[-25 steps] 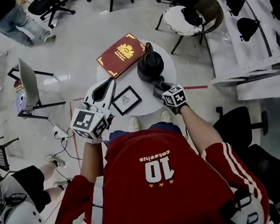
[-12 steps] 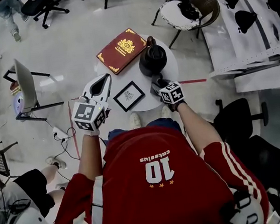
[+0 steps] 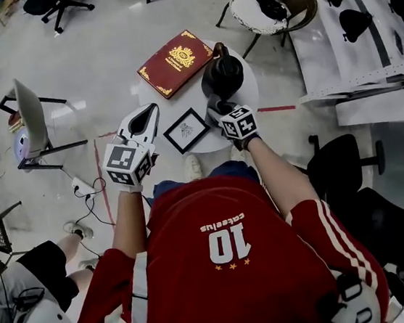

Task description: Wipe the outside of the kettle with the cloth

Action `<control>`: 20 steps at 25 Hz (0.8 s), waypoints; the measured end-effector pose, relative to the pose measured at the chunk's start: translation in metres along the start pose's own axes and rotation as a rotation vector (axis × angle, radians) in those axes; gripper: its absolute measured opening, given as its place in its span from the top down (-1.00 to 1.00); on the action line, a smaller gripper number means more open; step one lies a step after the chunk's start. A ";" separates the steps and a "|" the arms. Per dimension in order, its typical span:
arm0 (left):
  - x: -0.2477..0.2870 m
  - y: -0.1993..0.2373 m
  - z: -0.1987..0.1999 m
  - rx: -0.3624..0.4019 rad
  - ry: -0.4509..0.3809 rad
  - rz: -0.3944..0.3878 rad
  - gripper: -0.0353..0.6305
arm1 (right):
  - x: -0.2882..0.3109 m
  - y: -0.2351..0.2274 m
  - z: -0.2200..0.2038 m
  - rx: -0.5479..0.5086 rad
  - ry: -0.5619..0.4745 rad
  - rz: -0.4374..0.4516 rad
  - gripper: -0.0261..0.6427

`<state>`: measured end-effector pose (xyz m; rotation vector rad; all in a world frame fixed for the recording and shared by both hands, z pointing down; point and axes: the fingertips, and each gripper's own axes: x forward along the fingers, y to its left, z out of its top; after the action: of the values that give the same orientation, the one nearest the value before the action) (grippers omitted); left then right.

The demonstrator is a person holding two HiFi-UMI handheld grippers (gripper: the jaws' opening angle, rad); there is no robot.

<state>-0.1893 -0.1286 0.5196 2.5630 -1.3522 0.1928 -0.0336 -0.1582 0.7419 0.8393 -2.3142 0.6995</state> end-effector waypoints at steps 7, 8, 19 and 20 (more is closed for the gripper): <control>-0.011 0.006 0.002 -0.015 -0.015 0.005 0.87 | 0.014 0.014 0.028 0.041 -0.058 0.006 0.77; -0.013 0.008 0.001 -0.017 -0.015 0.009 0.87 | 0.017 0.015 0.032 0.047 -0.064 0.006 0.77; -0.026 0.025 0.006 -0.032 -0.035 0.036 0.87 | 0.024 0.038 0.074 0.014 -0.128 0.044 0.77; -0.027 0.026 0.008 -0.031 -0.038 0.036 0.88 | 0.022 0.043 0.078 -0.005 -0.136 0.052 0.77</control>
<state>-0.2254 -0.1235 0.5102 2.5305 -1.4039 0.1294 -0.1033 -0.1882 0.6899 0.8510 -2.4659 0.6770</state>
